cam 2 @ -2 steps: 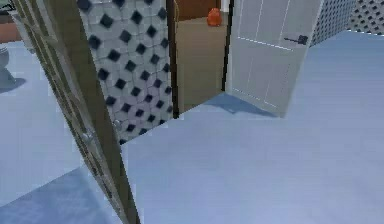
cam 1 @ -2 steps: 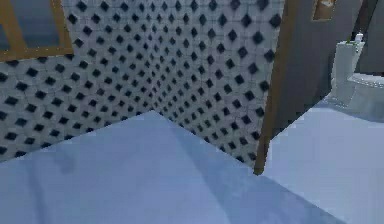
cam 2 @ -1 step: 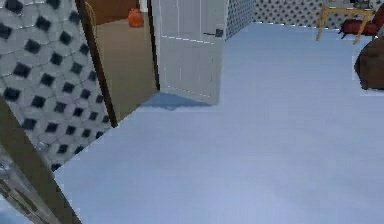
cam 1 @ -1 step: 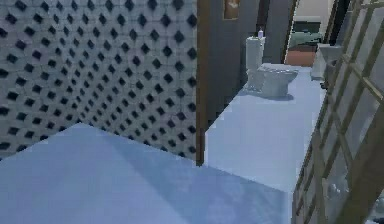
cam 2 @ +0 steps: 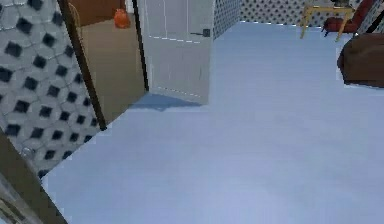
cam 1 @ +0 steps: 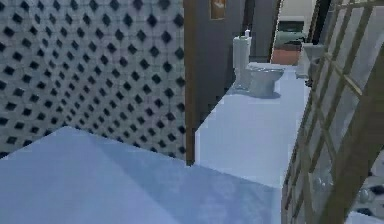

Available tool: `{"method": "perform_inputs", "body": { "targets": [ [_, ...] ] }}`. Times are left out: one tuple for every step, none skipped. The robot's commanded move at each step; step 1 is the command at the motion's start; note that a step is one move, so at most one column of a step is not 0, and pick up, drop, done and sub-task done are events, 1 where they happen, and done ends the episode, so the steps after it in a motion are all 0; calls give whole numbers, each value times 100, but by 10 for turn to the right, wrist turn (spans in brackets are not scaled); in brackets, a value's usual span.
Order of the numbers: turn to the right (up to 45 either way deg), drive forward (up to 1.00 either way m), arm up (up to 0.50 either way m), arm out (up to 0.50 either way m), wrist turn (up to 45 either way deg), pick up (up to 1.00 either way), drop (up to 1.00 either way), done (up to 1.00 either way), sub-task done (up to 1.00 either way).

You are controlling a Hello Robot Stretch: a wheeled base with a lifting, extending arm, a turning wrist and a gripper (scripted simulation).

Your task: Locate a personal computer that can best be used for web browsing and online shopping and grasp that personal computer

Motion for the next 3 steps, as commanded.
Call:
{"method": "perform_inputs", "body": {
  "targets": [
    [0,30,0,0,0,0,0,0,0],
    [0,25,0,0,0,0,0,0,0],
    [0,35,0,0,0,0,0,0,0]
  ]
}}
